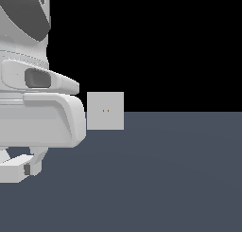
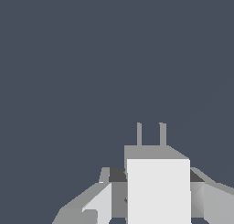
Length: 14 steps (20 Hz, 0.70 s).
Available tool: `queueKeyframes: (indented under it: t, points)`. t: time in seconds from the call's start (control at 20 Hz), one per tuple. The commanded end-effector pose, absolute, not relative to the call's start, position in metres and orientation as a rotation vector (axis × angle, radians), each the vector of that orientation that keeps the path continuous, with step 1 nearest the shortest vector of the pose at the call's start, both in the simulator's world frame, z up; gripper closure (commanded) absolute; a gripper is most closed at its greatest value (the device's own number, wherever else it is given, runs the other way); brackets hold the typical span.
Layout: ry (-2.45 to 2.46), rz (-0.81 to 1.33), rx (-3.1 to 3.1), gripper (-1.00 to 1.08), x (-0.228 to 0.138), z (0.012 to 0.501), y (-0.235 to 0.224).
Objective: Plug the charger into the wall socket.
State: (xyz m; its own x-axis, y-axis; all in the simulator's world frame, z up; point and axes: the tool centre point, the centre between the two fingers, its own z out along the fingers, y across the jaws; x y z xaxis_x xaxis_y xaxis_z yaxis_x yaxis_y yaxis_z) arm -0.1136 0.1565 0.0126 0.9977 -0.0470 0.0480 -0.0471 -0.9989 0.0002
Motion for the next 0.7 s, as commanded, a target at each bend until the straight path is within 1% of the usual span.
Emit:
queueKeyframes:
  t: [0.0,0.3,0.65]
  points:
    - [-0.073,0.076,3.139,1.08,-0.112,0.015,0.153]
    - [-0.057,0.077,3.139,1.08,-0.1,0.031,0.132]
    - [-0.024,0.077,3.14,1.08,-0.075,0.065,0.087]
